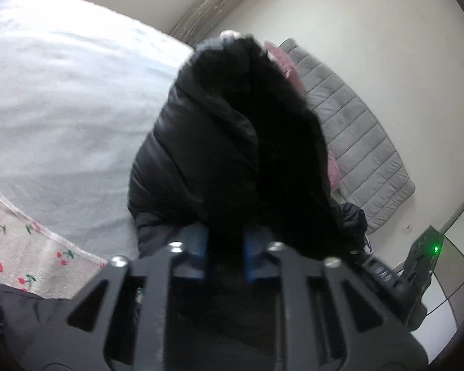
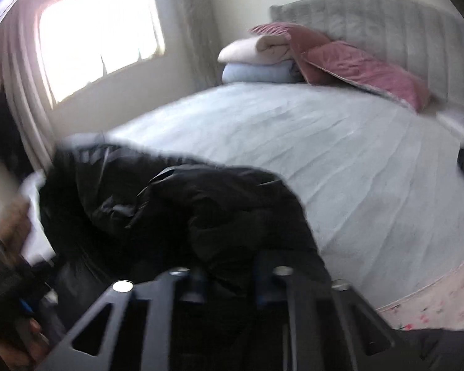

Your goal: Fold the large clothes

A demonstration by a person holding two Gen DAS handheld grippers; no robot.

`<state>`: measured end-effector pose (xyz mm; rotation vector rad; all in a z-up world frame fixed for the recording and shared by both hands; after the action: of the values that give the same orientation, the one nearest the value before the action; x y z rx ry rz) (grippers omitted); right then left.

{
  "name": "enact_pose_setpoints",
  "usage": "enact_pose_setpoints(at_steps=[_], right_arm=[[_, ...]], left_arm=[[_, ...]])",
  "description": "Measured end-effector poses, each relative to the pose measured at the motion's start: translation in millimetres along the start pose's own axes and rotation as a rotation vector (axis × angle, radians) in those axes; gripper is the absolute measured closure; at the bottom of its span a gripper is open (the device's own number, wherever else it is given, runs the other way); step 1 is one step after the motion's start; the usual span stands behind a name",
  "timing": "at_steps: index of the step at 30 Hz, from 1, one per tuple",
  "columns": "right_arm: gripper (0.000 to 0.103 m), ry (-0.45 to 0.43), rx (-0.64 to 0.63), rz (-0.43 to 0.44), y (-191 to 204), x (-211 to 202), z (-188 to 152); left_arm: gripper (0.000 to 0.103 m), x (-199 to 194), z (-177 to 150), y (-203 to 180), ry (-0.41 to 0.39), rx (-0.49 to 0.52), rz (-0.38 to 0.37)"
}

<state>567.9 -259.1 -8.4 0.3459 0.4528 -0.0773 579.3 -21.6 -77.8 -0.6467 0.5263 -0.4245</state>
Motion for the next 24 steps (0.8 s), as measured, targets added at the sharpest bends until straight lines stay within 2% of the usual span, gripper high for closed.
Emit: enact_pose_setpoints(at_steps=[1,3,4,5,6,7,8,9,10,11,12,13,14,15,16,19,21,23,24], right_arm=[[0.094,-0.050,0.088,0.007,-17,-13,10],[0.095,-0.079,0.224,0.021,-44,-30,19],[0.095,-0.054,0.300,0.008,-61,-32,16],[0.095,-0.028,0.334,-0.012,-70,-32,11],[0.095,0.004,0.370,-0.054,-82,-26,1],[0.095,0.027,0.396,-0.099,-94,-22,-8],[0.095,0.062,0.452,-0.101,-105,-15,-19],[0.094,0.109,0.512,-0.077,-112,-9,-29],[0.093,0.122,0.513,-0.064,-112,-8,-31],[0.091,0.119,0.488,-0.065,-111,-11,-28],[0.083,0.111,0.453,-0.071,-108,-14,-23],[0.080,0.099,0.409,-0.078,-104,-19,-17],[0.069,0.095,0.387,-0.086,-101,-21,-16],[0.061,0.091,0.358,-0.097,-99,-25,-13],[0.058,0.092,0.330,-0.108,-97,-28,-10],[0.047,0.085,0.259,-0.114,-91,-37,-1],[0.033,0.073,0.209,-0.103,-86,-46,4],[0.026,0.068,0.186,-0.113,-92,-53,6],[0.026,0.070,0.192,-0.106,-93,-55,6]], left_arm=[[0.088,-5,3,-4,-0.022,0.013,-0.010],[0.089,-12,7,-10,-0.046,0.038,-0.005],[0.089,-10,5,-8,-0.027,0.055,0.042],[0.089,-5,0,-1,-0.003,0.064,0.131],[0.090,2,-2,15,0.000,0.058,0.251],[0.090,5,-5,30,0.012,0.029,0.318],[0.091,4,-7,40,0.032,-0.005,0.335],[0.091,3,-8,48,0.063,-0.063,0.321],[0.089,-2,-5,47,0.058,-0.082,0.296],[0.073,-6,1,40,0.053,-0.054,0.297],[0.042,-9,7,32,0.053,-0.012,0.302],[0.027,-12,14,17,0.043,0.056,0.300],[0.015,-15,19,9,0.030,0.095,0.293],[0.015,-18,26,-6,0.008,0.167,0.287],[0.015,-19,31,-13,0.002,0.217,0.302],[0.014,4,50,-41,0.034,0.453,0.396],[0.014,21,52,-47,0.062,0.583,0.454],[0.015,40,56,-51,0.094,0.681,0.452],[0.019,43,57,-53,0.104,0.710,0.448]])
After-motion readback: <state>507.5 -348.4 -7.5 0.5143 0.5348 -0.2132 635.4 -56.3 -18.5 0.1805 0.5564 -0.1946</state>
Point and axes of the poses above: each gripper's, at about its wrist camera, not at the fingertips, and x roughly the way its jaws point, y to its left, z to its top, the point moved 6 cm from there along x, roughly the way its jaws point, and after that the axes turned 9 degrees about -y, right-handed, at the moved point
